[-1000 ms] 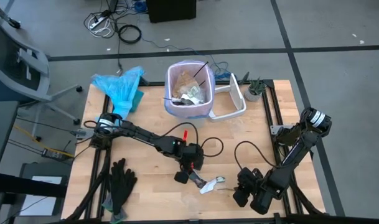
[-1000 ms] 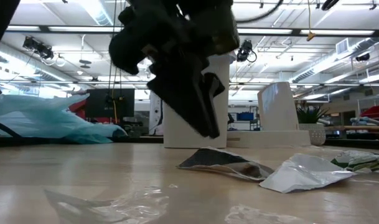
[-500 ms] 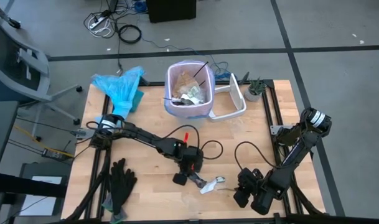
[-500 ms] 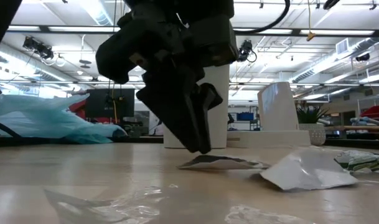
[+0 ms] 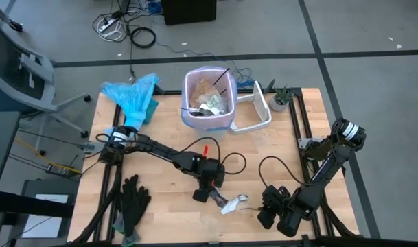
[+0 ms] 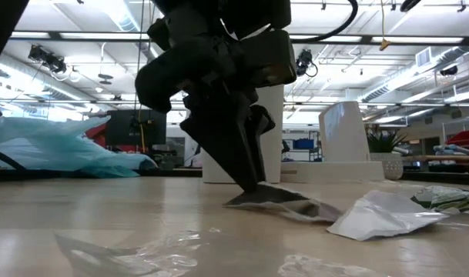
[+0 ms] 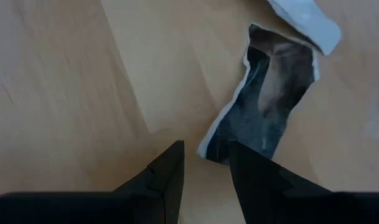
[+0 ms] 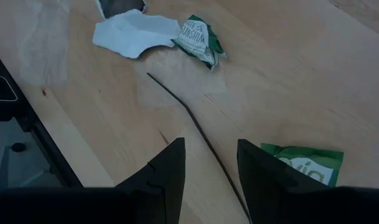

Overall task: Place trash/remove bag and relplace
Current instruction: Put the black paper into the trash bin

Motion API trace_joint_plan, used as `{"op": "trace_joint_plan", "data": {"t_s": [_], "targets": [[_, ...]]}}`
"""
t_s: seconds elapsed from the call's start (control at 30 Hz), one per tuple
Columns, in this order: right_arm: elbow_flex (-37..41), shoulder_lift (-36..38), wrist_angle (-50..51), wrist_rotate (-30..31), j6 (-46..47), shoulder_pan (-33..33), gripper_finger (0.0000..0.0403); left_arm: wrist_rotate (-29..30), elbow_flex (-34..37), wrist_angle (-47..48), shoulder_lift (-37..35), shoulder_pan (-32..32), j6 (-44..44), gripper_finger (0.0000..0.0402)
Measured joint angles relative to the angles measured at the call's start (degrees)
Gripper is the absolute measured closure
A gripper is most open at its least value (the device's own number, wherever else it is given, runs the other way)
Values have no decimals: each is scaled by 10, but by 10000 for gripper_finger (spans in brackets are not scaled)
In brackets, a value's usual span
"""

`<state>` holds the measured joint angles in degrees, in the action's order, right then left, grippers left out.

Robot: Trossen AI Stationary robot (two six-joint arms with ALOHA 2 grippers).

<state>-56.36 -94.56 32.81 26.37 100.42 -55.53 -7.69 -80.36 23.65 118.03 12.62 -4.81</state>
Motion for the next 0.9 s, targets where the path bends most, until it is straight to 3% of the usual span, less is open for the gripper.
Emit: {"op": "trace_joint_plan", "data": {"t_s": [0.23,0.37,0.47,0.57,0.73,0.9], "targets": [[0,0,-1,0,-1,0,270,-16,0,-3,1,-1,21,266],[0,0,0,0,-5,0,270,-93,0,-1,4,-2,26,266],[0,0,2,0,-5,0,270,-115,0,-2,4,0,35,272],[0,0,2,0,-5,0,270,-114,0,-2,4,6,53,299],[0,0,3,0,-6,0,270,-115,0,-3,4,23,57,384],[0,0,4,0,-6,0,270,-117,-6,5,4,31,83,398]]}}
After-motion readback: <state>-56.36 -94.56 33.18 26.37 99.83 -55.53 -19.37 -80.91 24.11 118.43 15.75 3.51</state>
